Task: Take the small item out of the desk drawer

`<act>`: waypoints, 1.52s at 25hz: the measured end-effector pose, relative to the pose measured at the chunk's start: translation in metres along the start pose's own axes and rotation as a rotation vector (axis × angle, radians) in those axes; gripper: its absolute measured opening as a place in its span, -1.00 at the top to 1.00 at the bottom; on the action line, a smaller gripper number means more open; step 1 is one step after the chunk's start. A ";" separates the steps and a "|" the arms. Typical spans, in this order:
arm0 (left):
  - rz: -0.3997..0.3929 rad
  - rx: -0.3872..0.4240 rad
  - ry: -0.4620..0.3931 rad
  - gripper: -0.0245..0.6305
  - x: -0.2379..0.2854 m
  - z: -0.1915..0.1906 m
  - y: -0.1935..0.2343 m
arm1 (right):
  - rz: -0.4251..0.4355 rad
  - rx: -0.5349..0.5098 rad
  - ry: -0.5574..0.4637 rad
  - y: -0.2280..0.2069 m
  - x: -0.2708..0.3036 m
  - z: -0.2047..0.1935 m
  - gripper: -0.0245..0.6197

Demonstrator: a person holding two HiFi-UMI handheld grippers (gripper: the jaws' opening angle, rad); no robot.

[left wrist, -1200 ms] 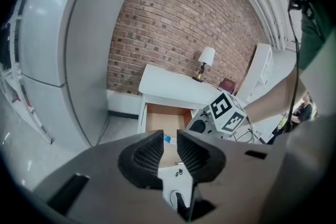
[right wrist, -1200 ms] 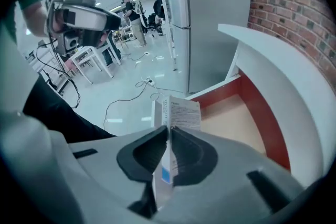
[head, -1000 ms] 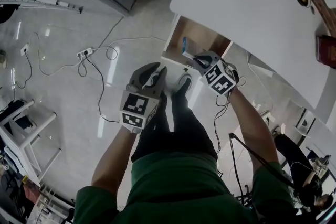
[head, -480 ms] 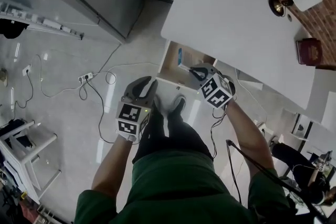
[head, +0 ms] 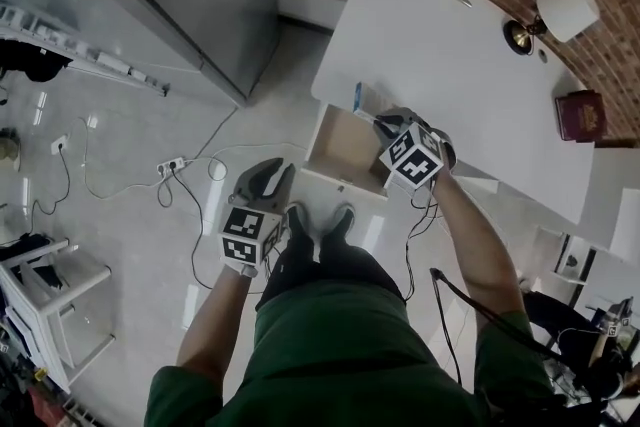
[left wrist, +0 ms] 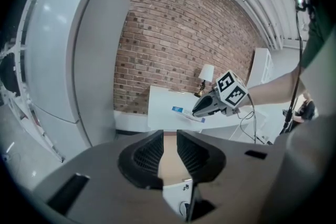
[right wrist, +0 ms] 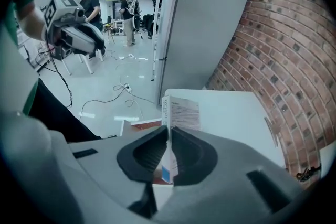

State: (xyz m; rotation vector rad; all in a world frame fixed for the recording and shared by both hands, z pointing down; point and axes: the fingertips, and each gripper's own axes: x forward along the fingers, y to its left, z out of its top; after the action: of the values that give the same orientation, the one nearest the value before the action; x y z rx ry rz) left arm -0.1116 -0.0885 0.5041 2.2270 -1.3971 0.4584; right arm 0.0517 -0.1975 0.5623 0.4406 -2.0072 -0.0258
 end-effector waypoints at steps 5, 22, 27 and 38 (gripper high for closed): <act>0.019 0.004 -0.006 0.71 -0.001 0.013 0.006 | -0.024 -0.017 0.078 -0.021 0.025 -0.011 0.82; 0.013 0.001 0.005 0.71 0.009 0.019 0.007 | -0.056 0.044 0.089 -0.030 0.056 -0.028 0.64; -0.009 0.023 -0.007 0.71 0.013 0.031 -0.001 | -0.096 0.113 0.005 -0.038 0.032 -0.011 0.63; -0.053 0.069 -0.084 0.71 0.011 0.079 -0.017 | -0.224 0.358 -0.296 -0.065 -0.057 0.034 0.76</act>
State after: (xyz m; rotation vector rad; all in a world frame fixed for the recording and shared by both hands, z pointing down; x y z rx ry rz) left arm -0.0886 -0.1341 0.4403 2.3575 -1.3795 0.4047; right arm 0.0643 -0.2458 0.4841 0.9349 -2.2492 0.1392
